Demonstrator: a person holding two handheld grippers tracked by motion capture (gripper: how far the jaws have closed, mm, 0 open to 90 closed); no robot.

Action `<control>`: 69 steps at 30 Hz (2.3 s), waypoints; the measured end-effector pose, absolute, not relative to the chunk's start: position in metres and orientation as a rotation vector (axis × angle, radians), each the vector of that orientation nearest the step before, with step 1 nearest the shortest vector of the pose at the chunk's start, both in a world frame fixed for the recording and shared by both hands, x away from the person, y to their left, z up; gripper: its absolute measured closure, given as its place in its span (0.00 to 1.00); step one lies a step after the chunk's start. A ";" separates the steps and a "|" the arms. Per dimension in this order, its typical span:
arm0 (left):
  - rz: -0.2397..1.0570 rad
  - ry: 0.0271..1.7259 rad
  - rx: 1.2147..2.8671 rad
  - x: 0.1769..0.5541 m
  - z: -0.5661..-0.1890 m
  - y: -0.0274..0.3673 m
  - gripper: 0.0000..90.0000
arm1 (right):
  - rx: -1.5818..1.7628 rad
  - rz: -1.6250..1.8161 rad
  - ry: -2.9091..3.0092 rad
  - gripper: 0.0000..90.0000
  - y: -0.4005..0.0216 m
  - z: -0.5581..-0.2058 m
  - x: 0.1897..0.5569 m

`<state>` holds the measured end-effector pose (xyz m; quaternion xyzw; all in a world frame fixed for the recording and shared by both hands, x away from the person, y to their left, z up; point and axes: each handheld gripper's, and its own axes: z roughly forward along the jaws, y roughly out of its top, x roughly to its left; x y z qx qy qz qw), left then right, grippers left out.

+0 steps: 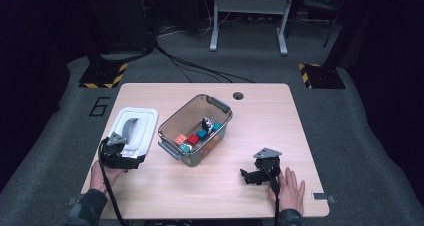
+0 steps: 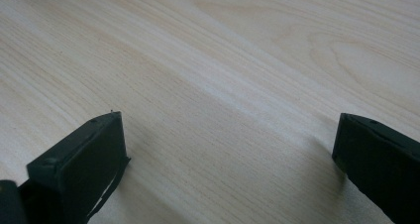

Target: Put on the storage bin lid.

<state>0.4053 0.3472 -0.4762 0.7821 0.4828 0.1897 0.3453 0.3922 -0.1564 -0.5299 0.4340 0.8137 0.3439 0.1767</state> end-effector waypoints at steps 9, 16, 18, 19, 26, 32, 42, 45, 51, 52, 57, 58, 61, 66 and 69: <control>0.540 1.341 1.977 0.434 -0.473 0.363 0.01 | 1.217 0.967 2.309 0.00 -0.157 -0.530 0.392; 0.557 1.380 1.960 0.461 -0.474 0.370 0.03 | 1.207 0.967 2.311 0.00 -0.158 -0.530 0.393; 0.538 1.393 1.968 0.468 -0.475 0.373 0.03 | 1.202 0.965 2.312 0.00 -0.158 -0.530 0.393; 0.527 1.407 1.964 0.473 -0.476 0.375 0.03 | 1.204 0.966 2.312 0.00 -0.158 -0.530 0.393; 0.486 1.443 1.969 0.491 -0.484 0.383 0.16 | 1.204 0.966 2.312 0.00 -0.158 -0.530 0.393; 0.462 1.503 1.933 0.500 -0.491 0.387 0.24 | 1.202 0.966 2.313 0.00 -0.158 -0.530 0.393; 0.474 1.537 1.919 0.504 -0.497 0.392 0.61 | 1.207 0.965 2.313 0.00 -0.158 -0.530 0.393; 0.493 1.534 1.930 0.504 -0.496 0.389 0.69 | 1.207 0.965 2.313 0.00 -0.158 -0.530 0.393; 0.513 1.509 1.932 0.501 -0.491 0.389 0.74 | 1.207 0.965 2.313 0.00 -0.158 -0.530 0.393; 0.519 1.500 1.932 0.501 -0.489 0.389 0.74 | 1.206 0.965 2.314 0.00 -0.158 -0.530 0.393; 0.531 1.474 1.918 0.494 -0.480 0.390 0.74 | 1.218 0.969 2.306 0.00 -0.157 -0.530 0.393; 0.529 1.463 1.919 0.493 -0.477 0.391 0.74 | 1.206 0.964 2.314 0.00 -0.158 -0.530 0.393; 0.532 1.443 1.923 0.487 -0.469 0.392 0.74 | 1.203 0.965 2.312 0.00 -0.158 -0.530 0.393; 0.527 1.434 1.897 0.480 -0.454 0.394 0.74 | 1.204 0.967 2.312 0.00 -0.158 -0.530 0.393; 0.554 1.417 1.874 0.476 -0.441 0.394 0.74 | 1.203 0.966 2.312 0.00 -0.158 -0.530 0.393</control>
